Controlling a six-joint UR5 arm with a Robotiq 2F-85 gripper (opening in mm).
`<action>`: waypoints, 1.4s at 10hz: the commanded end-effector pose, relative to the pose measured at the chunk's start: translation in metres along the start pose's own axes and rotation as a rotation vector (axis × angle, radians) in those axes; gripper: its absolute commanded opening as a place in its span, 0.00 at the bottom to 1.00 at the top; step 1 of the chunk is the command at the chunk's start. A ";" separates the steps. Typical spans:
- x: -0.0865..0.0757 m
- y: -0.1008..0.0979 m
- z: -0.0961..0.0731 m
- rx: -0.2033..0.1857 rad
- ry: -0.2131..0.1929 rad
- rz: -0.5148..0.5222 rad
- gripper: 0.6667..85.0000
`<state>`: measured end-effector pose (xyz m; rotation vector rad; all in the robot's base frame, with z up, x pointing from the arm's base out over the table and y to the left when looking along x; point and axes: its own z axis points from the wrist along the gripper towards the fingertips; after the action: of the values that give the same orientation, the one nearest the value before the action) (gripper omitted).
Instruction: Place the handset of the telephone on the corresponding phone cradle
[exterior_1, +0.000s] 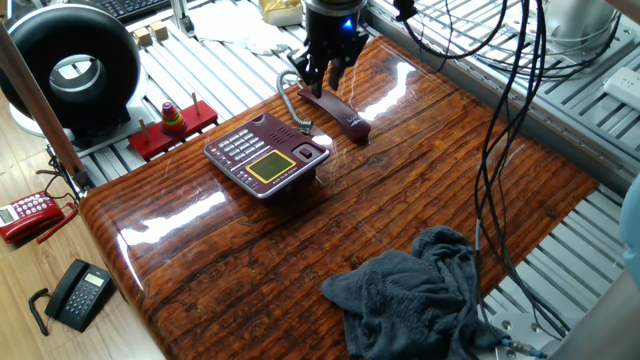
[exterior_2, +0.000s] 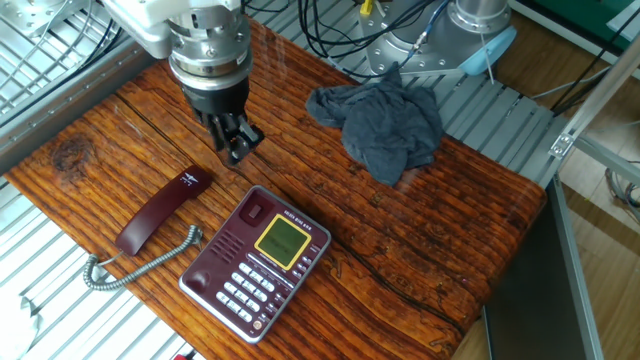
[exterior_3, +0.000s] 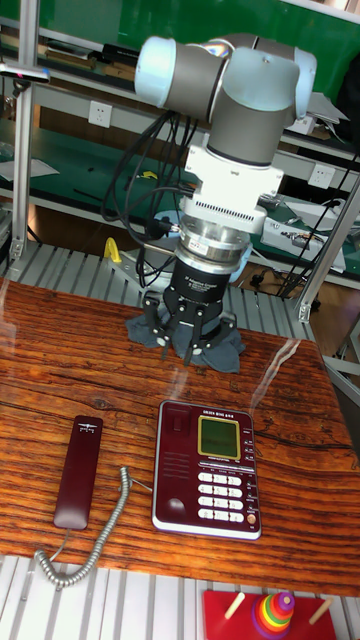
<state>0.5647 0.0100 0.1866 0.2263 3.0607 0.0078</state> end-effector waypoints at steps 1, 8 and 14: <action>0.012 -0.001 -0.001 0.018 0.048 0.037 0.00; -0.020 -0.043 0.002 0.100 -0.058 -0.094 0.00; -0.026 -0.058 0.020 0.086 -0.076 -0.214 0.00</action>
<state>0.5856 -0.0417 0.1727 -0.0298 2.9912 -0.1342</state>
